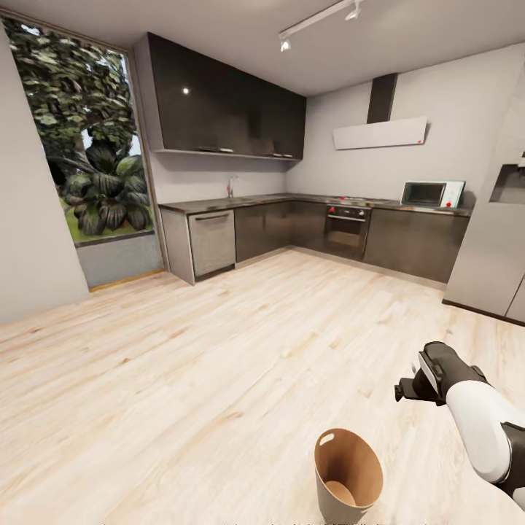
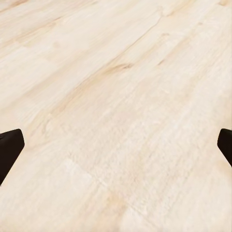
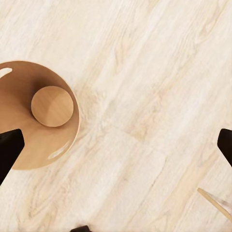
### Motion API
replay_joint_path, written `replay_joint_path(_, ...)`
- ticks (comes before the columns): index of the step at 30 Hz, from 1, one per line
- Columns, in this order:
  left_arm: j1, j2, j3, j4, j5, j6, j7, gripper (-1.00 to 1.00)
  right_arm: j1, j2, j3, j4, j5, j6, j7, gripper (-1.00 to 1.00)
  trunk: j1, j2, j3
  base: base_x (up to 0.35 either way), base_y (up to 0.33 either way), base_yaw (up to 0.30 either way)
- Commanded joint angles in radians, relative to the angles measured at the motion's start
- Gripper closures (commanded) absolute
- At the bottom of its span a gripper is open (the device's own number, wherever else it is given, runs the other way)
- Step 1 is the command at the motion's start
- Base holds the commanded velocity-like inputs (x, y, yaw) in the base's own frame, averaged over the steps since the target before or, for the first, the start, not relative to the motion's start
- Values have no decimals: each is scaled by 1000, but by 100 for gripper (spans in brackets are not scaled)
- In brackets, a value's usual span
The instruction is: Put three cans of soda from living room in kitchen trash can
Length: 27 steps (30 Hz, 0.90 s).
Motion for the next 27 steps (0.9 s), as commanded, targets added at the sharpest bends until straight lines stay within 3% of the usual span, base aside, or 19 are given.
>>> replay_joint_path(1,0,0,0,0,0,0,0,-100,0,0,0,0,0,0,1,-100,4,-7,-3,0,0,0)
replay_joint_path(27,-2,1,1,1,1,8,-2,-100,2,1,4,0,0,0,14,-100,104,-189,-85,0,0,0)
